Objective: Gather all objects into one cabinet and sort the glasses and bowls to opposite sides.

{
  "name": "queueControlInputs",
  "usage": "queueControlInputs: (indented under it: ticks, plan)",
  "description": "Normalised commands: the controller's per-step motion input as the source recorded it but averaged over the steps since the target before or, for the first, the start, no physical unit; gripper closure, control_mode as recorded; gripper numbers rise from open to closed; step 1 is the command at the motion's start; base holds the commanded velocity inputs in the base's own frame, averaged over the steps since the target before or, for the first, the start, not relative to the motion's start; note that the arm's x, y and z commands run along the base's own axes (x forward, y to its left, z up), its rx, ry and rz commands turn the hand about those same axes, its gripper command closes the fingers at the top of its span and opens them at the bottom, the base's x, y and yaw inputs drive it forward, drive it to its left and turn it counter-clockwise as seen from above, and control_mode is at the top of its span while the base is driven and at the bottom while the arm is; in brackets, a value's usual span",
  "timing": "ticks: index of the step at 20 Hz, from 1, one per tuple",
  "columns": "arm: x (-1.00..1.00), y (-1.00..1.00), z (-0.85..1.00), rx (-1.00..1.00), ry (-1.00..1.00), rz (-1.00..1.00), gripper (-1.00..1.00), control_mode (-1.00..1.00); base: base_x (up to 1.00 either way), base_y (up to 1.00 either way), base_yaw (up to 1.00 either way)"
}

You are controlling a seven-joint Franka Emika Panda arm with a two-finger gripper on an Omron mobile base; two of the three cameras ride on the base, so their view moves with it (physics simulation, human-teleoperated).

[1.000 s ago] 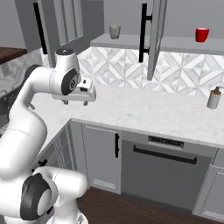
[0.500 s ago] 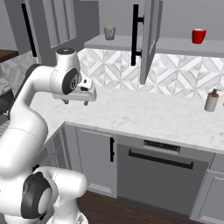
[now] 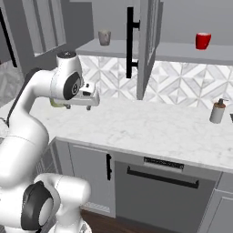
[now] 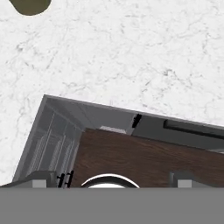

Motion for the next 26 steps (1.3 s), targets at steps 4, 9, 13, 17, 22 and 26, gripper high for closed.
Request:
queueControlInputs:
  ticks: [4, 9, 13, 17, 22, 26]
  plan:
    - [0.0, 0.0, 0.0, 0.0, 0.0, 0.0, -1.0, 1.0, 0.76, -0.06, -0.05]
    - [0.0, 0.0, 0.0, 0.0, 0.0, 0.0, -1.0, 1.0, 0.8, 0.0, -0.02]
    - [0.0, 0.0, 0.0, 0.0, 0.0, 0.0, -1.0, 1.0, 0.84, 0.0, 0.0]
    - [0.0, 0.0, 0.0, 0.0, 0.0, 0.0, -1.0, 1.0, 0.66, 0.0, 0.0]
    - [0.0, 0.0, 0.0, 0.0, 0.0, 0.0, -1.0, 1.0, 0.09, 0.0, 0.0]
    - [0.0, 0.0, 0.0, 0.0, 0.0, 0.0, -1.0, 1.0, 0.0, 0.0, 0.0]
